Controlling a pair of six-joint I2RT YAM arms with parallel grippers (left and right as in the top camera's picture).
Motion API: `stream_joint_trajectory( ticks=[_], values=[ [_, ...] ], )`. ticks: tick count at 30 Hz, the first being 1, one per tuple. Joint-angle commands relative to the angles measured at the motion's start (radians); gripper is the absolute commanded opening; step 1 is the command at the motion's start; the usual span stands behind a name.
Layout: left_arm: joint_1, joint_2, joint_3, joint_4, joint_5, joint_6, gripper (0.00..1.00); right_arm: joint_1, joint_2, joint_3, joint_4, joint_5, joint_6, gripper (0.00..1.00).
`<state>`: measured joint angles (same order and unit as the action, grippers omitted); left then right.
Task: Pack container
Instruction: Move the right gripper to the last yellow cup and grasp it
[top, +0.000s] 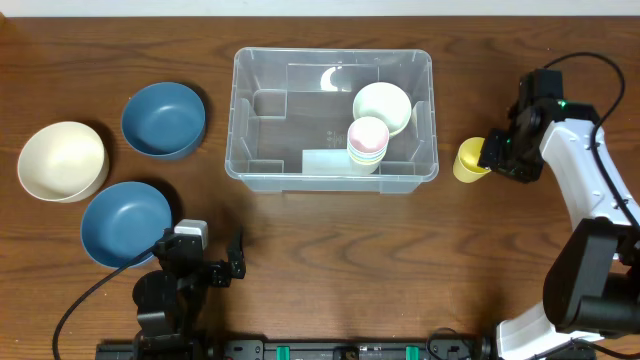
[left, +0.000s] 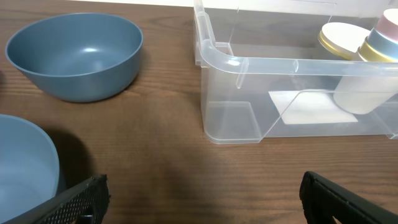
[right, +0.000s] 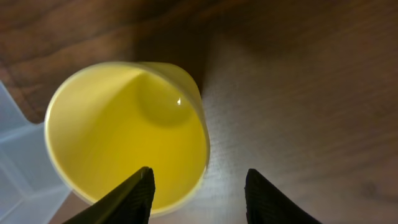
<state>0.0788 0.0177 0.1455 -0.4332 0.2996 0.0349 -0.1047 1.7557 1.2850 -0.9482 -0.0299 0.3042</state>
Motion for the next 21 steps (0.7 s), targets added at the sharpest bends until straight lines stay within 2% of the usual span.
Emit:
stream_joint_trajectory(
  ticks=[1,4,7,9,16,21],
  values=[
    [0.006,-0.001,-0.020,-0.002,-0.005,0.017,0.98,-0.002,-0.003,-0.047,0.043,0.003,0.017,0.48],
    [0.006,-0.001,-0.020,-0.002,-0.005,0.017,0.98,-0.001,-0.002,-0.074,0.078,0.003,0.019,0.40],
    [0.006,-0.001,-0.020,-0.002,-0.005,0.017,0.98,-0.001,-0.003,-0.086,0.088,0.004,0.024,0.15],
    [0.006,-0.001,-0.020,-0.002,-0.005,0.017,0.98,-0.001,-0.003,-0.087,0.089,0.004,0.024,0.03],
    [0.006,-0.001,-0.020,-0.002,-0.005,0.017,0.98,-0.001,-0.009,-0.055,0.066,0.004,0.024,0.01],
    [0.006,-0.001,-0.020,-0.002,-0.005,0.017,0.98,-0.001,-0.060,0.078,-0.041,0.004,0.020,0.01]
  ],
)
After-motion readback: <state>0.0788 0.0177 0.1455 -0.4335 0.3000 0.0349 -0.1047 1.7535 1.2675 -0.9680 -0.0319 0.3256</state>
